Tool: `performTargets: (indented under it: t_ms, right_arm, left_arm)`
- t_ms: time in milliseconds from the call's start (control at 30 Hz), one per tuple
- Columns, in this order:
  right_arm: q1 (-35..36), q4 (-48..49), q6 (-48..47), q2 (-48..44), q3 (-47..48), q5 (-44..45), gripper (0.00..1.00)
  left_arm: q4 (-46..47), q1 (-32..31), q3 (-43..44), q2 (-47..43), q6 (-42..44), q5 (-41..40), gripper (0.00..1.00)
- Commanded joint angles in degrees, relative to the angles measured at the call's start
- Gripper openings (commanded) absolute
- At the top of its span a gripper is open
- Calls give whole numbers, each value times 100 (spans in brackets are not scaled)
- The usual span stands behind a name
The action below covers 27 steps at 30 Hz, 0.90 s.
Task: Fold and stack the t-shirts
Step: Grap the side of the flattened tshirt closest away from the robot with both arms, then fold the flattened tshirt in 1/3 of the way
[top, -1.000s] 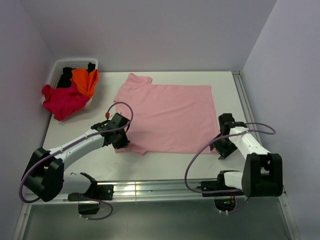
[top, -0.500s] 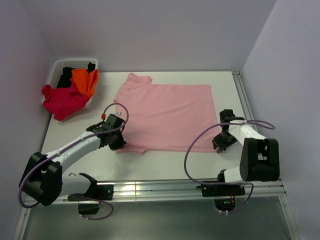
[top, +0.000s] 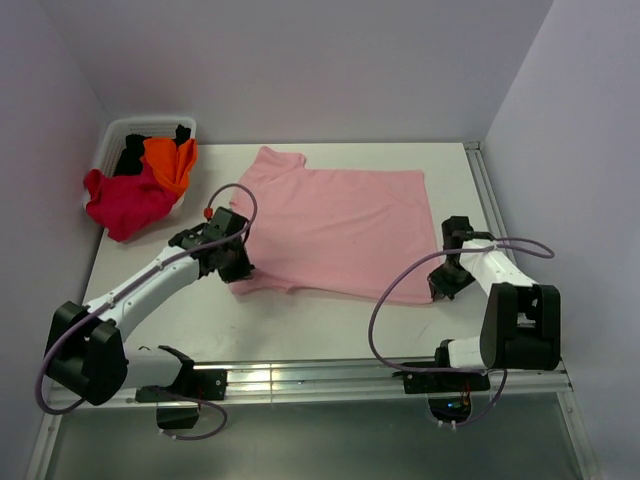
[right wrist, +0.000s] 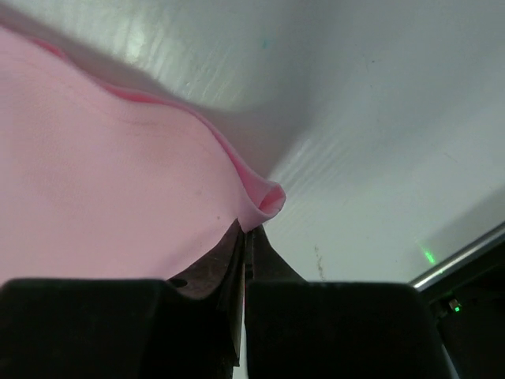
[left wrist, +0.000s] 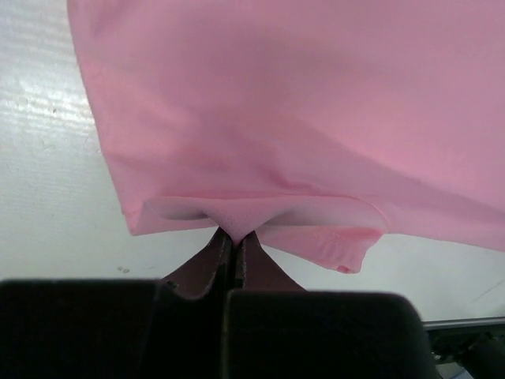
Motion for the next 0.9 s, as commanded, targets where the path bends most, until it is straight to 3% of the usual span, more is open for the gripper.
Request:
performTargets:
  t_ms: [0, 367, 700, 867]
  right_arm:
    - [-69, -501, -148, -396, 660, 174, 0]
    - [-70, -923, -359, 85, 2252, -98, 0]
    - [-210, -809, -676, 1675, 3762, -212, 0]
    - [-228, -704, -737, 2686, 4835, -510, 0]
  left_arm:
    - [-369, 56, 763, 215, 296, 38, 0]
    - [-949, 267, 2496, 1357, 727, 100, 0]
    - [-1204, 636, 4305, 2658, 1148, -14, 0]
    - [-1169, 943, 5176, 3905, 1351, 30, 0]
